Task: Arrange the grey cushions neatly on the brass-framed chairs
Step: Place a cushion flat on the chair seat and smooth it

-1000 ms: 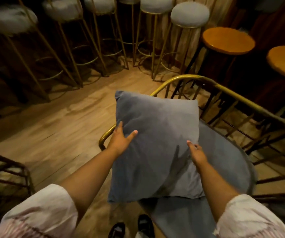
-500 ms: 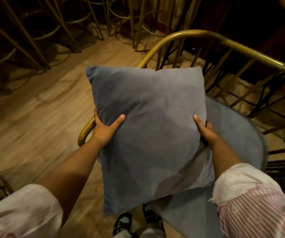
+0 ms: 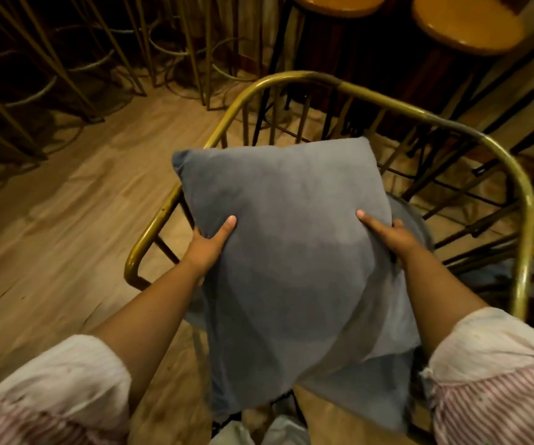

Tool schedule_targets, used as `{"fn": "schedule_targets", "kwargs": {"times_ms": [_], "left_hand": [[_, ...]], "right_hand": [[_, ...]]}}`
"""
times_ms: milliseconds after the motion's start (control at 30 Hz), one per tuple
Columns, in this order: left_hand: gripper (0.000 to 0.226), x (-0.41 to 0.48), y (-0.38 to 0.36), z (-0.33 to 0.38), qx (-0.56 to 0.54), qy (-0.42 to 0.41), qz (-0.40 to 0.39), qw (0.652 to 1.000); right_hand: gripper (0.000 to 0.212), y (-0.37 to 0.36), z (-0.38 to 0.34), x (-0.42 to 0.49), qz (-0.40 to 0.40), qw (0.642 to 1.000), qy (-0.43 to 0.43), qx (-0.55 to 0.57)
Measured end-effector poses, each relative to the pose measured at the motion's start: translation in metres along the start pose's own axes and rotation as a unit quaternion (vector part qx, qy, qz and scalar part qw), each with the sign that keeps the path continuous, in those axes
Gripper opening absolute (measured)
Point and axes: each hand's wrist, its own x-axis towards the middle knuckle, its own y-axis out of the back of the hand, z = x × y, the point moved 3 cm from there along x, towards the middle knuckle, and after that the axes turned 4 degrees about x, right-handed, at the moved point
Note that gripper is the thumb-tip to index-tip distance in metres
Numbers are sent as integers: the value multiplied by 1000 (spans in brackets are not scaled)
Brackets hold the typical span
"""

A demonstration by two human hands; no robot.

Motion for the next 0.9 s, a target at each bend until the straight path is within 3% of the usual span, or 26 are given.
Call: {"fn": "schedule_targets", "kwargs": {"times_ms": [300, 367, 400, 500, 533, 633, 667, 800, 900], "left_hand": [[81, 37, -33, -66, 98, 30, -22, 995], [86, 39, -30, -83, 121, 40, -21, 992], [90, 38, -27, -90, 123, 47, -20, 991], [97, 43, -27, -102, 113, 70, -20, 991], [94, 46, -27, -102, 121, 75, -17, 990], [96, 54, -29, -93, 115, 53, -27, 992], [97, 53, -29, -87, 113, 48, -31, 992], [84, 55, -27, -57, 130, 17, -40, 991], [71, 61, -37, -29, 175, -34, -72, 981]], "right_hand": [[114, -3, 113, 7, -25, 998, -58, -26], [131, -1, 112, 17, -11, 998, -63, -29], [130, 1, 111, 23, -9, 998, -56, -27], [97, 7, 110, 39, -20, 999, -49, 8], [99, 7, 112, 43, -33, 998, -55, 15], [134, 12, 114, 41, -34, 996, -82, 33], [136, 15, 113, 38, -25, 995, -88, 39], [97, 21, 114, 14, 7, 996, -75, 56], [87, 26, 134, -8, 47, 993, -79, 70]]}}
